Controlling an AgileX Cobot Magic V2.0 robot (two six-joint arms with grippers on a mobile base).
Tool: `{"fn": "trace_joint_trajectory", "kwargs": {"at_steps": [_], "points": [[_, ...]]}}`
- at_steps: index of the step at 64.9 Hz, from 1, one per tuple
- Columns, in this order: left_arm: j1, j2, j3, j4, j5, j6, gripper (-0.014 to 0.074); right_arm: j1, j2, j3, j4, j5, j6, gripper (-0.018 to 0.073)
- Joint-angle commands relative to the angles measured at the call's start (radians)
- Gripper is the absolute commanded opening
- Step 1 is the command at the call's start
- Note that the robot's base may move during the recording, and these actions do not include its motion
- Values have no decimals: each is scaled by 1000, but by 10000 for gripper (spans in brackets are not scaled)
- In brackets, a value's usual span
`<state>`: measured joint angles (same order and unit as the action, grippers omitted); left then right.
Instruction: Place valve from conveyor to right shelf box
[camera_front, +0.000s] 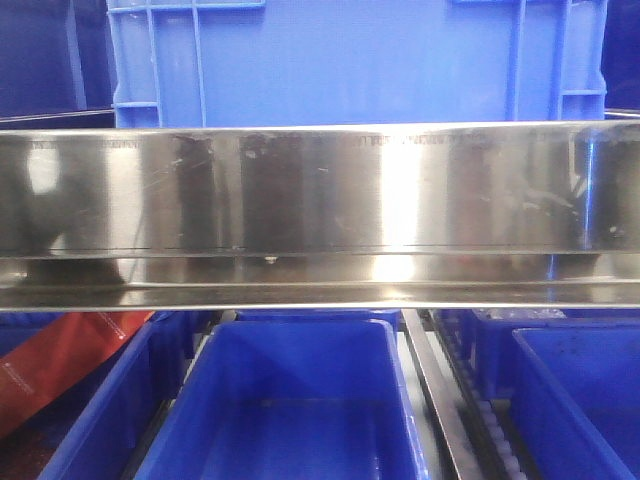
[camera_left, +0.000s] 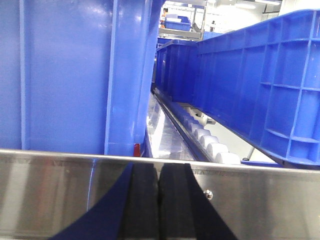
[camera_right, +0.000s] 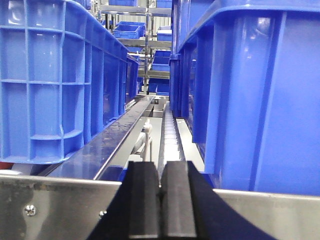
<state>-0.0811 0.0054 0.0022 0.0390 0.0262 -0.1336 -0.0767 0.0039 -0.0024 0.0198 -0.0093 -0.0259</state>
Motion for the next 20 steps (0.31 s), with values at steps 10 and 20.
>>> {"fn": "trace_joint_trajectory", "kwargs": {"at_steps": [10,20], "points": [[-6,-5,-2,-6,-15,2,-111,2,-4,2,-7,-21,2,-168],[-6,-5,-2,-6,-15,2,-111,2,-4,2,-7,-21,2,-168]]}}
